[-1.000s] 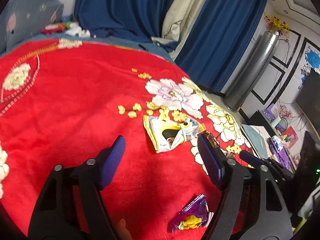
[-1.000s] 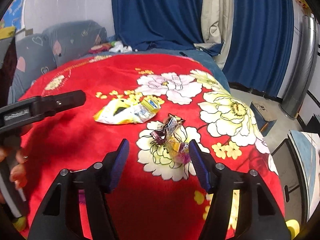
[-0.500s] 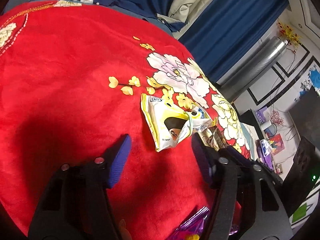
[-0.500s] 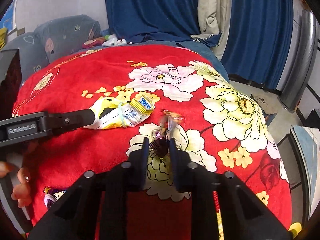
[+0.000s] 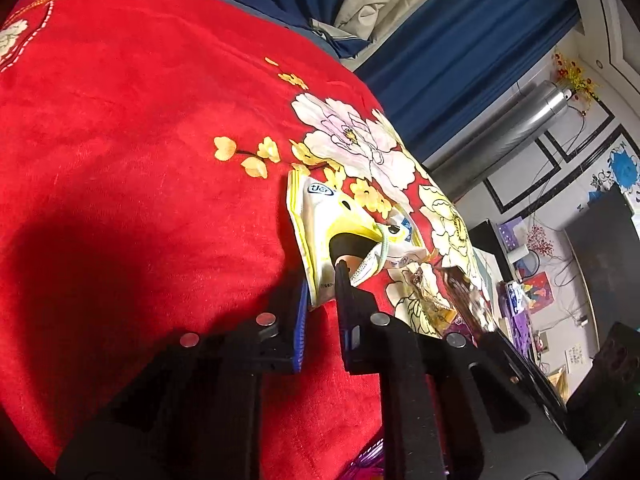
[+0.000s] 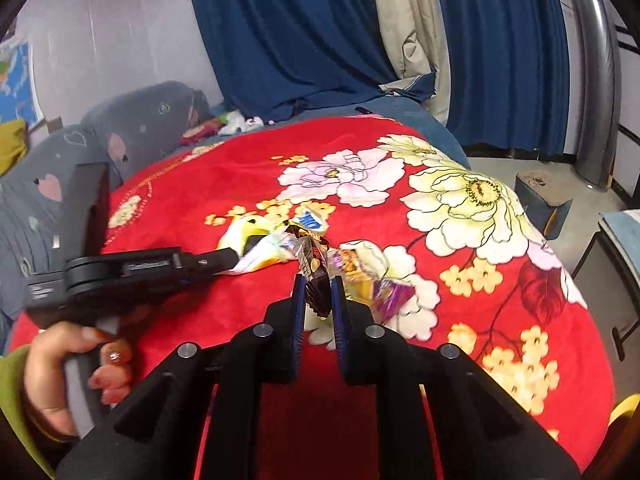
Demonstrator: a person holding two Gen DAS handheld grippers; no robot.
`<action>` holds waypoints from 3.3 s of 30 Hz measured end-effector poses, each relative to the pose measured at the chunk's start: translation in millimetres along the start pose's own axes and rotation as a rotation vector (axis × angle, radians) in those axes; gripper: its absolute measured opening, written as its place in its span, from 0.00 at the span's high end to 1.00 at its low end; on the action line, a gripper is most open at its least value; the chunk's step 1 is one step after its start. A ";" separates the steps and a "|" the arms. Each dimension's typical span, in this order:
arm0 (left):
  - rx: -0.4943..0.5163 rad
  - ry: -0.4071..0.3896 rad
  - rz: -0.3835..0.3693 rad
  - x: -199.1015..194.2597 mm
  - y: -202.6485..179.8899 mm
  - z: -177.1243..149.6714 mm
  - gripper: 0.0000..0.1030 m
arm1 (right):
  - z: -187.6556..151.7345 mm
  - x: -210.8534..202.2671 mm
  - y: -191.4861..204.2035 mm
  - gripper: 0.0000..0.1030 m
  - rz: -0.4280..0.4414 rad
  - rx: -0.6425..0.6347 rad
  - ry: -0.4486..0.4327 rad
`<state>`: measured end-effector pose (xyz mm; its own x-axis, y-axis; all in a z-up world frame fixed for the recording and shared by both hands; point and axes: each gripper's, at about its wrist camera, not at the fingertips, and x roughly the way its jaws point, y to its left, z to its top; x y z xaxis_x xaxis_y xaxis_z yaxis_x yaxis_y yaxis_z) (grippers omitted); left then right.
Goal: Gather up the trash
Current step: 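Grasp the brown wrapper with the right tool while the left tool grasps the white-yellow snack bag, then carry the brown wrapper and white-yellow snack bag with both tools over the bin, then open both tools to drop the wrapper and snack bag into the bin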
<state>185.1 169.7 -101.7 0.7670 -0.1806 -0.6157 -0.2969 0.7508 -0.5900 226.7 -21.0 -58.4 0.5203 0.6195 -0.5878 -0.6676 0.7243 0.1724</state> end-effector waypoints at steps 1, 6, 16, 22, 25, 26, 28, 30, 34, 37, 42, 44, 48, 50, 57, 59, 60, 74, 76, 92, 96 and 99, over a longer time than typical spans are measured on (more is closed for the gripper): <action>0.002 -0.003 -0.002 -1.8 -0.2 -0.9 0.93 | -1.1 -3.8 1.8 0.88 0.009 0.005 -0.004; 0.020 -0.034 -0.025 -14.8 -4.1 -4.1 0.94 | -5.6 -20.6 8.6 0.88 0.034 0.012 -0.025; 0.142 -0.126 -0.065 -50.9 -38.9 -12.3 0.97 | -13.3 -61.5 -5.8 0.88 -0.001 0.049 -0.079; 0.237 -0.156 -0.121 -68.0 -72.7 -20.6 0.97 | -16.5 -86.5 -26.8 0.88 -0.036 0.088 -0.108; 0.277 -0.161 -0.152 -73.4 -89.6 -26.8 0.97 | -19.1 -98.5 -37.3 0.88 -0.061 0.104 -0.124; 0.288 -0.162 -0.161 -74.6 -94.2 -29.1 0.97 | -20.1 -103.9 -42.4 0.88 -0.070 0.111 -0.130; 0.307 -0.161 -0.178 -76.6 -102.5 -34.1 0.97 | -23.2 -112.9 -50.8 0.88 -0.088 0.124 -0.138; 0.330 -0.163 -0.190 -78.1 -110.8 -38.0 0.97 | -26.2 -119.1 -57.9 0.88 -0.106 0.135 -0.146; 0.365 -0.153 -0.215 -79.0 -125.9 -47.5 0.97 | -35.0 -136.5 -75.0 0.88 -0.138 0.172 -0.158; 0.388 -0.140 -0.230 -77.1 -135.3 -54.3 0.97 | -39.5 -145.1 -84.0 0.88 -0.163 0.186 -0.166; 0.432 -0.114 -0.250 -73.4 -147.3 -69.7 0.97 | -48.3 -162.1 -96.8 0.88 -0.201 0.209 -0.179; 0.451 -0.102 -0.256 -72.0 -153.6 -76.4 0.97 | -53.9 -168.1 -101.5 0.88 -0.214 0.219 -0.179; 0.490 -0.082 -0.270 -68.0 -166.0 -89.8 0.97 | -65.3 -178.4 -111.1 0.88 -0.243 0.242 -0.176; 0.511 -0.071 -0.277 -65.7 -172.5 -96.5 0.97 | -71.1 -182.5 -115.7 0.88 -0.254 0.252 -0.172; 0.578 -0.034 -0.294 -58.3 -193.7 -120.7 0.97 | -93.4 -199.0 -133.6 0.88 -0.302 0.298 -0.161; 0.599 -0.022 -0.299 -55.3 -199.1 -128.0 0.97 | -98.1 -203.2 -138.2 0.88 -0.315 0.309 -0.161; 0.610 -0.015 -0.302 -53.8 -202.0 -132.1 0.97 | -100.5 -205.6 -140.0 0.88 -0.320 0.314 -0.162; 0.736 0.073 -0.328 -34.0 -233.0 -178.9 0.97 | -135.1 -234.3 -164.1 0.88 -0.422 0.359 -0.148; 0.752 0.083 -0.330 -30.8 -236.0 -184.3 0.97 | -140.4 -237.6 -167.4 0.88 -0.438 0.365 -0.141; 0.874 0.176 -0.327 1.8 -262.5 -229.9 0.97 | -195.5 -247.7 -201.2 0.88 -0.497 0.490 -0.052; 0.898 0.197 -0.319 9.4 -266.6 -237.9 0.97 | -205.2 -246.6 -206.5 0.88 -0.494 0.512 -0.032; 0.912 0.213 -0.316 14.6 -269.6 -243.7 0.97 | -210.2 -245.4 -209.0 0.88 -0.490 0.526 -0.022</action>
<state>137.8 -190.2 -78.9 0.5905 -0.5005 -0.6331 0.5247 0.8341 -0.1700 126.7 -387.9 -116.4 0.7084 0.1880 -0.6803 -0.0125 0.9671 0.2542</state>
